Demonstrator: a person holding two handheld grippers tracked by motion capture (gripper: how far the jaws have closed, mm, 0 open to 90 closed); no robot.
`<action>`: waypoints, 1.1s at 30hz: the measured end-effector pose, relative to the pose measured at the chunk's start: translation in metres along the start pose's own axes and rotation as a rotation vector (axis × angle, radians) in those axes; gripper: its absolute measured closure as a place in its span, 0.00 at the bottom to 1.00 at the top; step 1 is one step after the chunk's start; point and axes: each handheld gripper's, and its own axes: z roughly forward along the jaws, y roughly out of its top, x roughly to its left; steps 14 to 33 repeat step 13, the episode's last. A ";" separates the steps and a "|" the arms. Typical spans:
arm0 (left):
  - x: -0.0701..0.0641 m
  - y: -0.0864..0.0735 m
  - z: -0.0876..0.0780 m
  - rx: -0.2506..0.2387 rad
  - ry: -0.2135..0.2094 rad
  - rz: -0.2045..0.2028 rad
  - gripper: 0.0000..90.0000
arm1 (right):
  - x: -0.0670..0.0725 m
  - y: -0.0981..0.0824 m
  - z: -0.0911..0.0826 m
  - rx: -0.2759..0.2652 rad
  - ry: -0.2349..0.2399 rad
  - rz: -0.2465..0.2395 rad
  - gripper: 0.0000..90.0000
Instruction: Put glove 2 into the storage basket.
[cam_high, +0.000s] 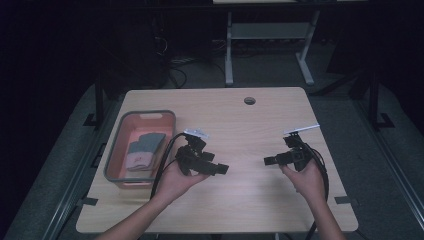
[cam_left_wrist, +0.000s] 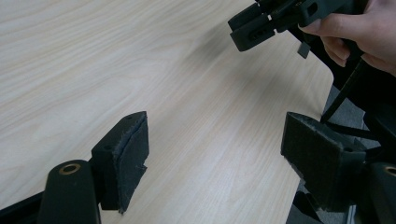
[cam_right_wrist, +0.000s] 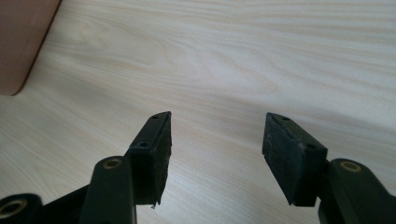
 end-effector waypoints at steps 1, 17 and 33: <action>-0.001 -0.001 0.002 0.000 -0.003 -0.002 0.26 | -0.001 -0.001 0.000 0.001 0.002 0.002 0.47; -0.008 -0.007 0.011 -0.023 -0.035 0.008 0.25 | -0.002 -0.027 -0.009 -0.018 -0.006 -0.036 0.46; -0.008 -0.007 0.011 -0.023 -0.035 0.008 0.25 | -0.002 -0.027 -0.009 -0.018 -0.006 -0.036 0.46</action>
